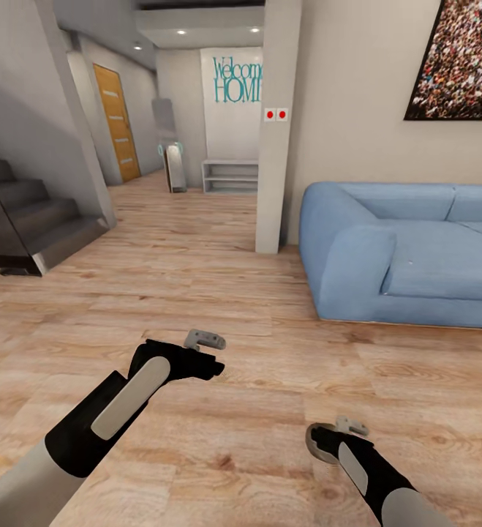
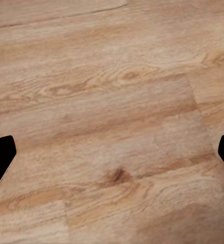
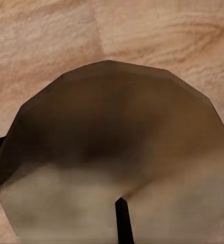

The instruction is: Place each of the two pumpkins and all three candles from the living room inside a cabinet in the living room (use any cabinet), then make sure every cabinet is closed, and position the cauldron so it is next to a table in the living room.

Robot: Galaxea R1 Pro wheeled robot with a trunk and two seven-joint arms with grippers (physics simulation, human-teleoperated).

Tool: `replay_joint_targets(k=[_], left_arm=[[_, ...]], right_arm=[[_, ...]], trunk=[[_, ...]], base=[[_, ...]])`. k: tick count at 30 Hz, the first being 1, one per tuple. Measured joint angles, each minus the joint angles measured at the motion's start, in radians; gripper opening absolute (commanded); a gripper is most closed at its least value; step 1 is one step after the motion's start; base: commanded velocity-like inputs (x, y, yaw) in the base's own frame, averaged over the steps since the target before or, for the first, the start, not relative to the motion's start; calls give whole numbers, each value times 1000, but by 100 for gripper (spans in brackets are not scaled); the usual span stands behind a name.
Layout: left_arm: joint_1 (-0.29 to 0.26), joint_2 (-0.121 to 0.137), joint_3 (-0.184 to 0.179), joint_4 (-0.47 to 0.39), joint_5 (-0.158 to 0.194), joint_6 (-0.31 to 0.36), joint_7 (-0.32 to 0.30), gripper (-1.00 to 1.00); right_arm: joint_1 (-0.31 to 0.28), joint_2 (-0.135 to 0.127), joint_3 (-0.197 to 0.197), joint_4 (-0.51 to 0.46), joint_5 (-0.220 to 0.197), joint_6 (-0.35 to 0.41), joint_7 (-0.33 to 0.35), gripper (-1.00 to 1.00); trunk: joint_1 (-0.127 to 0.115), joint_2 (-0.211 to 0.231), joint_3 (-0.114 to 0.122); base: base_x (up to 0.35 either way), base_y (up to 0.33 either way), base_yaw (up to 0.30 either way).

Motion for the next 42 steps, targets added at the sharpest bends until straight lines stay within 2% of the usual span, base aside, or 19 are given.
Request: replay_joint_targets(k=[6, 24, 42], left_arm=[[0, -1, -1, 3, 0, 0, 17, 100], [0, 0, 0, 17, -3, 0, 20, 100], [0, 0, 0, 19, -2, 0, 33, 100]], right_arm=[[2, -1, 1, -51, 1, 1, 0, -100], [3, 1, 1, -70, 0, 2, 0, -100], [3, -2, 0, -76, -2, 2, 0, -100]], trunk=[[-3, 1, 23], [-11, 6, 93], [-79, 131, 149]], base=[[0, 0, 0], [0, 0, 0], [0, 0, 0]])
